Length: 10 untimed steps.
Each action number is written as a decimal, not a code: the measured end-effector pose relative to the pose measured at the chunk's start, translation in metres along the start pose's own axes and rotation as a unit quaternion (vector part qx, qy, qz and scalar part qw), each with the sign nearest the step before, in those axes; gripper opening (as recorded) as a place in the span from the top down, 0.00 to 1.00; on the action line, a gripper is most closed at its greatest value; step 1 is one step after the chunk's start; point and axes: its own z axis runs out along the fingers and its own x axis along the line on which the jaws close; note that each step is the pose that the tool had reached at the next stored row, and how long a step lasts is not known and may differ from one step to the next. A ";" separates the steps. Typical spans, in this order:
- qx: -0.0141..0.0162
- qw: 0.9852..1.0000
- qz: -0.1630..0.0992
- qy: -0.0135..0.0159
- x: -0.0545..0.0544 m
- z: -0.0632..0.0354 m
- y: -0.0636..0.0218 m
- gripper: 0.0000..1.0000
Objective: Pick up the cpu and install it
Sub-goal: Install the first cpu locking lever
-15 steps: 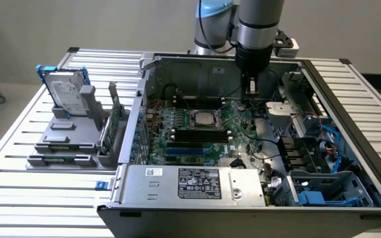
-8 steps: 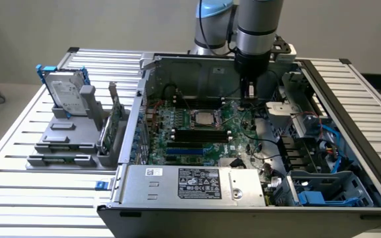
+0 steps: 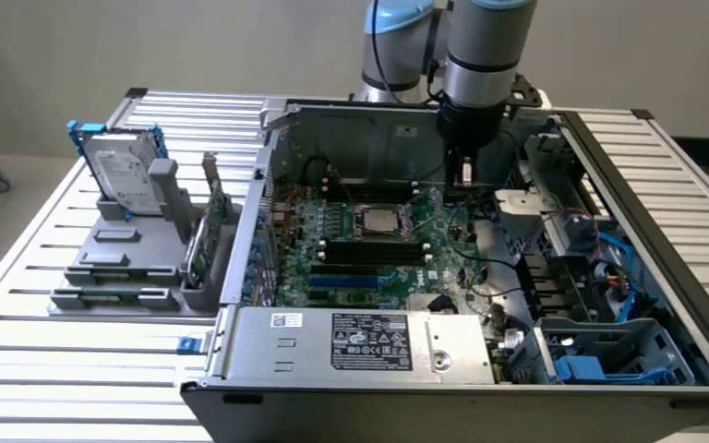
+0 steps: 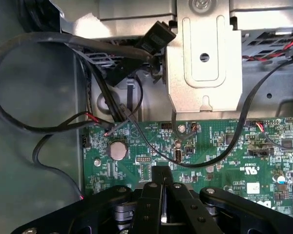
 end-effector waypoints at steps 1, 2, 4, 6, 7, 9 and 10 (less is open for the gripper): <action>0.005 1.000 0.000 0.001 0.000 -0.0004 0.0006 0.89; 0.008 1.000 0.001 0.001 0.000 -0.0013 0.0013 0.89; 0.014 1.000 0.001 0.002 0.000 -0.0036 0.0023 0.89; 0.020 1.000 0.001 0.003 0.000 -0.0058 0.0026 0.89; 0.022 1.000 0.001 0.003 0.001 -0.0066 0.0027 0.89; 0.028 1.000 0.002 0.004 0.001 -0.0075 0.0027 0.89; 0.031 1.000 0.002 0.004 0.001 -0.0079 0.0027 0.89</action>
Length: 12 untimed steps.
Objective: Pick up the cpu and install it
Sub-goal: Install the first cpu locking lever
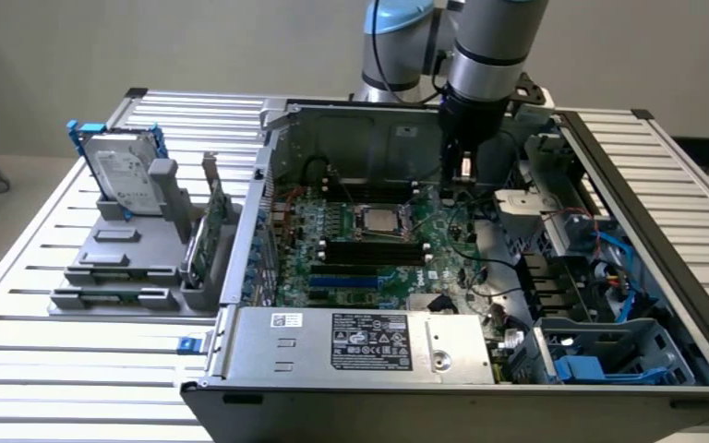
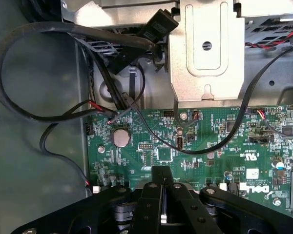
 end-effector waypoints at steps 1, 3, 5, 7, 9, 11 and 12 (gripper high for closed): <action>0.003 1.000 0.000 0.000 0.000 -0.0004 -0.0001 0.89; 0.010 1.000 0.001 0.002 0.000 -0.0010 -0.0007 0.89; 0.017 1.000 0.001 0.003 0.000 -0.0014 -0.0019 0.89; 0.025 1.000 0.002 0.004 0.000 -0.0016 -0.0037 0.89; 0.033 0.999 0.002 0.006 0.000 -0.0020 -0.0060 0.89; 0.042 0.999 0.003 0.007 0.000 -0.0022 -0.0090 0.89; 0.045 0.999 0.003 0.008 0.000 -0.0022 -0.0107 0.89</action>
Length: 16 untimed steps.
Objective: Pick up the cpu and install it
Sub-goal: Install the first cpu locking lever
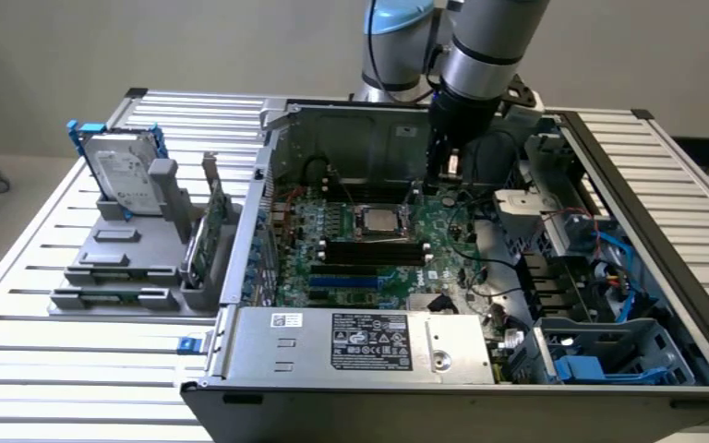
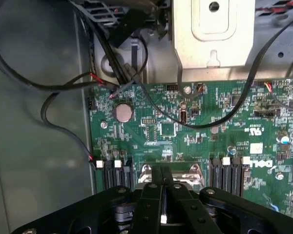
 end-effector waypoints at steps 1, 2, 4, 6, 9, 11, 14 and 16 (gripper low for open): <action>0.003 1.000 0.000 0.001 0.000 0.0001 -0.0017 0.89; 0.006 1.000 0.000 0.001 0.000 0.0002 -0.0034 0.89; 0.012 1.000 0.001 0.003 -0.001 0.0004 -0.0068 0.89; 0.017 1.000 0.001 0.004 -0.001 0.0008 -0.0102 0.89; 0.024 1.000 0.001 0.006 -0.001 0.0012 -0.0150 0.89; 0.028 1.000 0.002 0.007 -0.001 0.0014 -0.0179 0.89; 0.033 0.999 0.002 0.009 -0.001 0.0018 -0.0223 0.89; 0.035 0.999 0.002 0.011 -0.002 0.0022 -0.0263 0.89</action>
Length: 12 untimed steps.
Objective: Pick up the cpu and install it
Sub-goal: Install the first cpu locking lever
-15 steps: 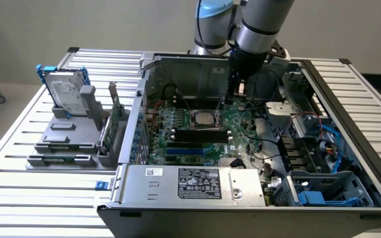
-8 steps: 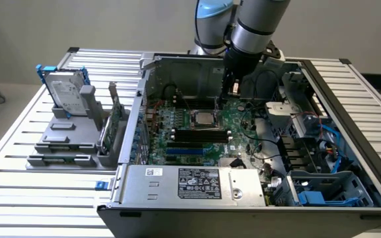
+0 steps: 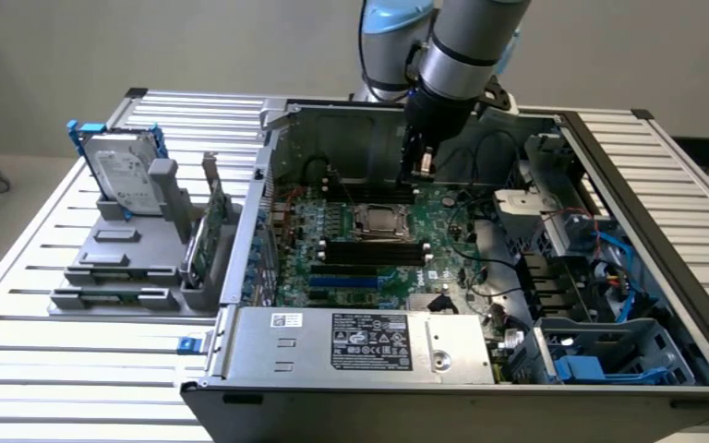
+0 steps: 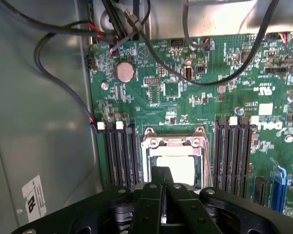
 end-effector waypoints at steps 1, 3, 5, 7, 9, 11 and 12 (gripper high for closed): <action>0.000 1.000 0.000 0.001 0.000 0.0004 -0.0024 0.89; 0.001 1.000 0.000 0.003 -0.001 0.0013 -0.0081 0.89; 0.001 1.000 -0.001 0.005 -0.001 0.0034 -0.0153 0.89; 0.001 1.000 -0.001 0.006 -0.002 0.0055 -0.0228 0.89; 0.001 1.000 -0.001 0.006 -0.003 0.0083 -0.0300 0.89; 0.001 1.000 -0.001 0.006 -0.003 0.0118 -0.0370 0.89; 0.001 1.000 -0.001 0.006 -0.004 0.0137 -0.0392 0.89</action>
